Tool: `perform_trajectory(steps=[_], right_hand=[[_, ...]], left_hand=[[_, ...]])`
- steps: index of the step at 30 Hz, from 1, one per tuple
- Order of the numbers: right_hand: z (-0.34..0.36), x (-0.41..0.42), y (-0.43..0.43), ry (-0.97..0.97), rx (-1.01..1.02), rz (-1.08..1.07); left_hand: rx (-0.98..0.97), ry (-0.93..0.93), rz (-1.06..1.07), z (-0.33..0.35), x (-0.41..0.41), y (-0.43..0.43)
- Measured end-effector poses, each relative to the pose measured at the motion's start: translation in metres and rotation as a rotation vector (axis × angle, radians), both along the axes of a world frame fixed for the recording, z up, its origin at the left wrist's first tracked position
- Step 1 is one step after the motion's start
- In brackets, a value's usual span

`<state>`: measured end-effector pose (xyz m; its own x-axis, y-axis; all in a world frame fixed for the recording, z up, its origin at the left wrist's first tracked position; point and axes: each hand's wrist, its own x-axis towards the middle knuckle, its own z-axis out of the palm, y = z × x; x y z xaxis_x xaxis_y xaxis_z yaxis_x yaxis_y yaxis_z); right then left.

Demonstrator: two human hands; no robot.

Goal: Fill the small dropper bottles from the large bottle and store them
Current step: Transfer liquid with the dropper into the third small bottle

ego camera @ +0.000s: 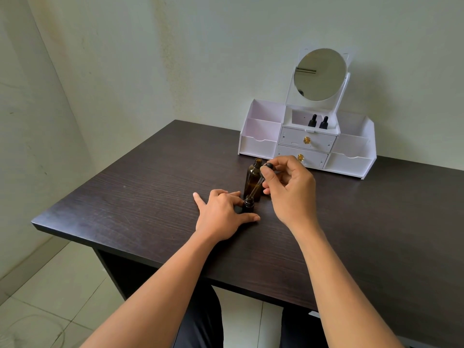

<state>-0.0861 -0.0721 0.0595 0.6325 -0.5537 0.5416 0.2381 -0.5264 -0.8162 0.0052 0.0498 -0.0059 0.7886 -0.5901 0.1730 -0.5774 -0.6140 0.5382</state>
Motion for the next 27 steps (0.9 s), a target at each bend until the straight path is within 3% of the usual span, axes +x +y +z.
perform_trajectory(steps=[9, 19, 27], right_hand=[[0.001, 0.001, -0.002, -0.006, 0.028, 0.019], [0.052, 0.008, -0.016, -0.325, 0.017, -0.050], [0.053, 0.027, -0.027, -0.291, -0.053, -0.026]], left_hand=[[-0.004, -0.004, 0.005, 0.001, 0.000, 0.000], [-0.020, 0.026, 0.004, 0.001, 0.000, 0.001], [-0.006, 0.020, 0.000, 0.003, -0.001, 0.001]])
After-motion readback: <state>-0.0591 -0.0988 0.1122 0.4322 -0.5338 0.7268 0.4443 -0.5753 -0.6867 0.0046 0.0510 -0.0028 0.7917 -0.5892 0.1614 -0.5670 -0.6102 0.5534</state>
